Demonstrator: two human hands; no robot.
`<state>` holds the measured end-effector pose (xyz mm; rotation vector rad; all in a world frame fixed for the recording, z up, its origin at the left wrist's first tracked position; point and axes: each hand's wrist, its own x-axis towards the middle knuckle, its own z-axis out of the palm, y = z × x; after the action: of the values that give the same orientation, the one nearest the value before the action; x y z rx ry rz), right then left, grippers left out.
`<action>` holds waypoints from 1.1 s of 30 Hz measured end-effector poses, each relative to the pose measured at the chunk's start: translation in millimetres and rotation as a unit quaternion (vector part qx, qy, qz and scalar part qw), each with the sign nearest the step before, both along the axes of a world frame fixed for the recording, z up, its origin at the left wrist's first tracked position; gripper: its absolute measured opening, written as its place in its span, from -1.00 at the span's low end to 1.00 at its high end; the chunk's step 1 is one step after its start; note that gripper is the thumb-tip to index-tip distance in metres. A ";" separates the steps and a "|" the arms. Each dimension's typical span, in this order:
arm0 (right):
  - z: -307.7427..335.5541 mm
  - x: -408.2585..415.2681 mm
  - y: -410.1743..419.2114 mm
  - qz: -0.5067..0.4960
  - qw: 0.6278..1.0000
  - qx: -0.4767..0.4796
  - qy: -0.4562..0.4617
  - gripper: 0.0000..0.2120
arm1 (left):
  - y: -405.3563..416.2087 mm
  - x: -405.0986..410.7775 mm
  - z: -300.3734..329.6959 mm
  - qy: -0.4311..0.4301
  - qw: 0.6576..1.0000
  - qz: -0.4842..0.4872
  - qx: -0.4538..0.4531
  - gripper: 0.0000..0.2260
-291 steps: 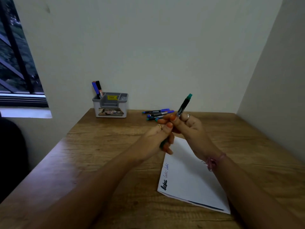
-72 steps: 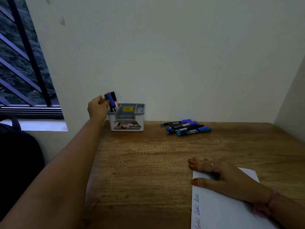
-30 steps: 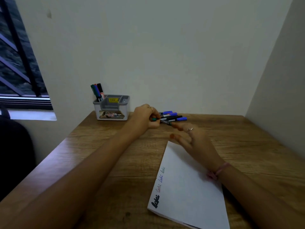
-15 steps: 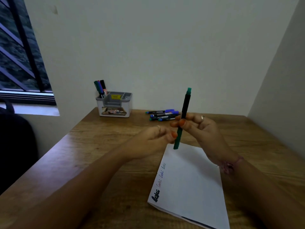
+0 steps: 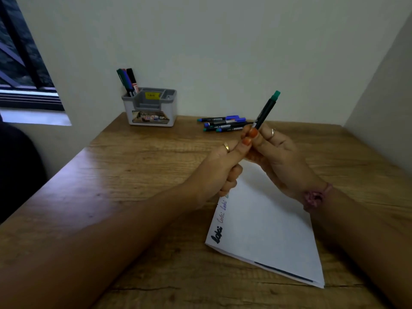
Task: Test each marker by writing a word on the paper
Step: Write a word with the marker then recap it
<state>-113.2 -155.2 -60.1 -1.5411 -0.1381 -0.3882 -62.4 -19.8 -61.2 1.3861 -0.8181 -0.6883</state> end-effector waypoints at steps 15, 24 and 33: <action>-13.9 5.0 -33.2 0.022 0.996 0.001 0.089 -0.90 | 22.3 57.6 -0.1 -0.415 0.821 -0.084 0.384 -0.59; -14.8 11.6 -24.6 0.081 0.984 -0.132 0.087 -0.88 | 18.0 65.7 -6.4 -0.458 0.797 -0.106 0.381 -0.55; -29.8 18.8 -19.5 0.018 0.974 -0.206 0.091 -0.92 | 19.3 63.4 -4.9 -0.447 0.808 -0.122 0.365 -0.68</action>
<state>-94.4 -174.8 -89.9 -1.9720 -0.1060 -0.1932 1.0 -0.5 -66.1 2.4142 -1.5977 -0.5366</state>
